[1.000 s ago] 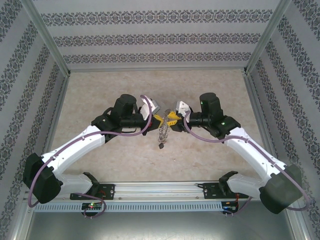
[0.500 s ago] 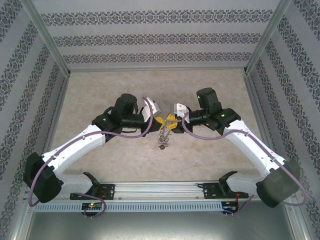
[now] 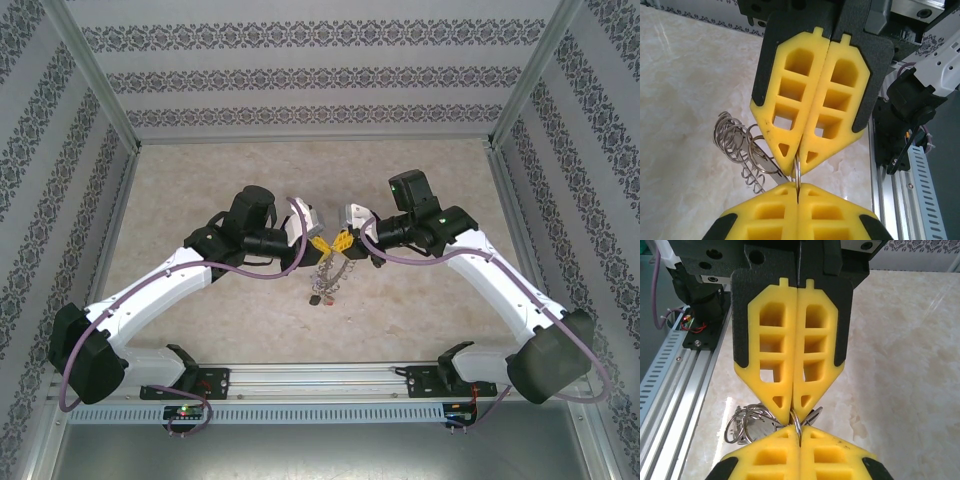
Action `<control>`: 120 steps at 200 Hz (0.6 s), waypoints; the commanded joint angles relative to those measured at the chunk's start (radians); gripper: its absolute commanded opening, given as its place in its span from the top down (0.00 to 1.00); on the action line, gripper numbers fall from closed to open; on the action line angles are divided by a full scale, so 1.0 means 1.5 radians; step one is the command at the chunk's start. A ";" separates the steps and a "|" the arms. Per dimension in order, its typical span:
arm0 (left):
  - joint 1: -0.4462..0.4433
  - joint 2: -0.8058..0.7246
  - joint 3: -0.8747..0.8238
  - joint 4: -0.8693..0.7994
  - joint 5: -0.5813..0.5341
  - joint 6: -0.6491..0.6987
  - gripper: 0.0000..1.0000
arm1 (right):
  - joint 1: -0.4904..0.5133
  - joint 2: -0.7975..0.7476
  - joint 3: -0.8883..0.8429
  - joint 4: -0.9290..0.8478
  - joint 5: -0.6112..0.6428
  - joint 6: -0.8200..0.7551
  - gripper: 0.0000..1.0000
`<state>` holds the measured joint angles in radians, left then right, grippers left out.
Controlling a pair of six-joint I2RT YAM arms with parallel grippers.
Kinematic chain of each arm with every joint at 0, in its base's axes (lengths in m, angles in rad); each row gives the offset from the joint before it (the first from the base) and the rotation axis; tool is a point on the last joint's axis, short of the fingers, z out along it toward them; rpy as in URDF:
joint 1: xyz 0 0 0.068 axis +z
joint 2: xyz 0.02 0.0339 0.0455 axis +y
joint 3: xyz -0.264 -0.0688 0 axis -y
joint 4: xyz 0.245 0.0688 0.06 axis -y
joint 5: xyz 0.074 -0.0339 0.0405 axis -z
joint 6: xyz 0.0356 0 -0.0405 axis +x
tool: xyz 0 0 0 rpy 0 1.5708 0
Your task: Put the keys on the keyring
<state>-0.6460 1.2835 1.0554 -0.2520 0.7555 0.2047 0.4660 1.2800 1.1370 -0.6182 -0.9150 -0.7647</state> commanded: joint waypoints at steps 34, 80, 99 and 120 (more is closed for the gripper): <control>0.030 -0.040 -0.001 0.052 0.034 0.012 0.60 | -0.040 -0.020 -0.005 0.071 -0.083 0.080 1.00; 0.047 -0.025 0.011 0.067 0.029 0.019 0.59 | -0.043 -0.038 -0.052 0.165 -0.108 0.150 1.00; 0.049 -0.010 0.024 0.090 0.031 0.013 0.60 | -0.043 -0.046 -0.072 0.211 -0.087 0.194 1.00; 0.049 0.018 0.047 0.079 0.058 0.026 0.63 | -0.042 -0.062 -0.092 0.257 -0.039 0.243 1.00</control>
<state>-0.5835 1.2690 1.0676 -0.1745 0.7860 0.2108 0.4053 1.2358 1.0286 -0.3840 -0.9958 -0.5205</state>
